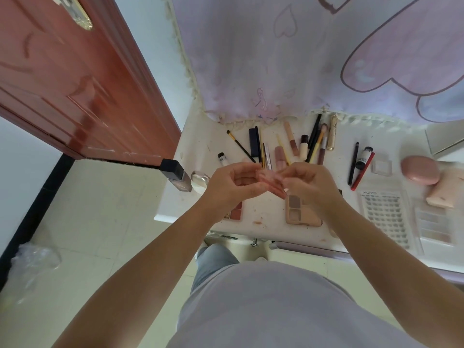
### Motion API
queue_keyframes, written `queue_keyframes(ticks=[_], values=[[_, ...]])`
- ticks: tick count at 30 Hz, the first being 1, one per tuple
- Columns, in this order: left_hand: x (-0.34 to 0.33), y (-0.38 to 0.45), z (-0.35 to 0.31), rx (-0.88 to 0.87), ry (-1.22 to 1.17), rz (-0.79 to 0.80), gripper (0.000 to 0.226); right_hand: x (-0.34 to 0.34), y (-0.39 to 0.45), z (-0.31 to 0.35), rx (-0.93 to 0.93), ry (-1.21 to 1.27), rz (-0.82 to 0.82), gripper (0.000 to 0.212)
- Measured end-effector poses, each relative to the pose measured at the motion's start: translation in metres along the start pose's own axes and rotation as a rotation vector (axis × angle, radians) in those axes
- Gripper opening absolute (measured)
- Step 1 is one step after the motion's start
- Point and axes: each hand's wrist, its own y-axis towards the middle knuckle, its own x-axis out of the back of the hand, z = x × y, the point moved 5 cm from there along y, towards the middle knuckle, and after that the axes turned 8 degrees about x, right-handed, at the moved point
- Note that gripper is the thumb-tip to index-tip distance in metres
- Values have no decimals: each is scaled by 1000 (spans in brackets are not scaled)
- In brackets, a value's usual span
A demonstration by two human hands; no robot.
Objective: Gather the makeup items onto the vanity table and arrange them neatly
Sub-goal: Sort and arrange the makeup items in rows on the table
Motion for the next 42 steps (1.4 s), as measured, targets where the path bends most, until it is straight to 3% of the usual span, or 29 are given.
queue_keyframes(ticks=[2,5,10,14,18,24,34,39,42], values=[[-2,-1,4,12,18,22,41,4,0,-5,-32,46,-27,17],[-2,0,15,82,-98,76,48,4,0,-12,-72,145,73,27],[-1,-1,46,233,-64,131,54,5,1,-44,-288,248,56,31],[0,-3,78,340,11,20,48,-5,2,-80,-522,223,37,32],[-1,-3,112,452,150,-142,40,-22,6,-111,-626,43,24,29],[-3,4,133,460,423,-317,24,-39,15,-129,-576,-87,76,26],[-5,8,130,406,734,-330,11,-39,21,-133,-535,-128,82,21],[-4,6,129,377,773,-317,13,-8,11,-119,-322,-467,72,26],[-2,2,125,309,791,-322,15,15,-2,-121,-148,-951,342,50]])
